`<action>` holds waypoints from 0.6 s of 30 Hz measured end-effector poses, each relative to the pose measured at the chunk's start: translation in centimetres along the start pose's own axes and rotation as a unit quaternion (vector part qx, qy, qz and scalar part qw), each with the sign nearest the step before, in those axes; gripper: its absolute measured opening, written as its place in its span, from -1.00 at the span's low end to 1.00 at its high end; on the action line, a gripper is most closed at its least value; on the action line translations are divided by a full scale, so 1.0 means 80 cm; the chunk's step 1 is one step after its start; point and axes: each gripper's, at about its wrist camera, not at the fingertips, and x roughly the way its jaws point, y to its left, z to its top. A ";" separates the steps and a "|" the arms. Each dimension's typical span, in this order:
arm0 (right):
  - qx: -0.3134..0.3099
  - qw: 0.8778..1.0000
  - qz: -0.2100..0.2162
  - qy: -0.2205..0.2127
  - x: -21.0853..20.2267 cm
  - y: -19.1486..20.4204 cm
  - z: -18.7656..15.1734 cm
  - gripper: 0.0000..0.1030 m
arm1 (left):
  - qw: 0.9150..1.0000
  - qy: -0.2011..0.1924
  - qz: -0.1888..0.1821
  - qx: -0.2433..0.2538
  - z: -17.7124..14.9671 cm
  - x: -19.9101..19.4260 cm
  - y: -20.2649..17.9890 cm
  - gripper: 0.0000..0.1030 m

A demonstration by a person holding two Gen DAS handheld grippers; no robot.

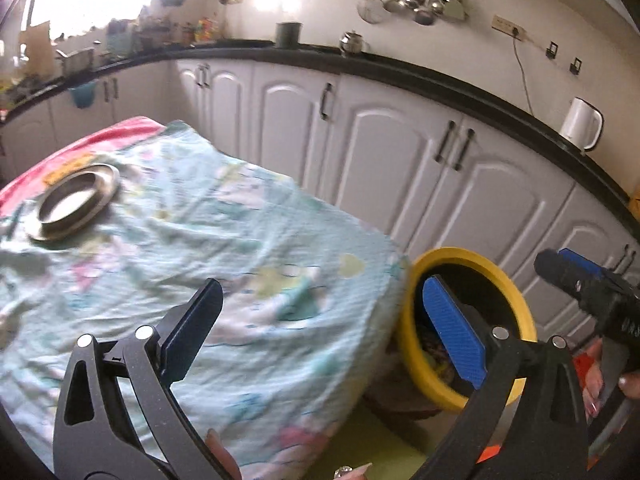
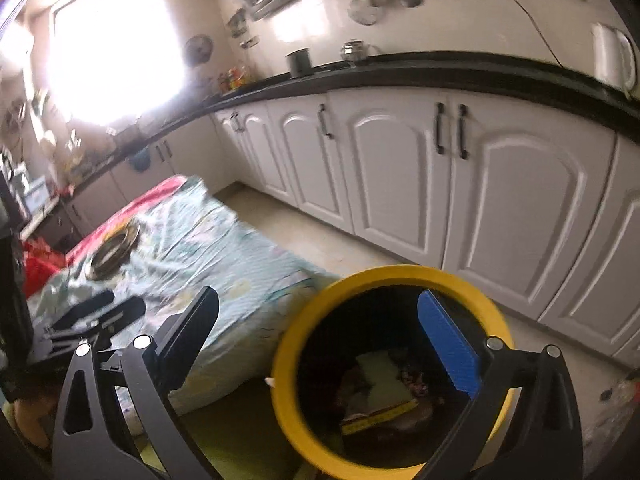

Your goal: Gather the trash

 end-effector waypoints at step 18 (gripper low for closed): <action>-0.072 0.991 -0.012 -0.107 -0.085 0.101 -0.091 0.88 | 0.995 -0.087 0.035 0.015 -0.065 -0.124 0.032 0.79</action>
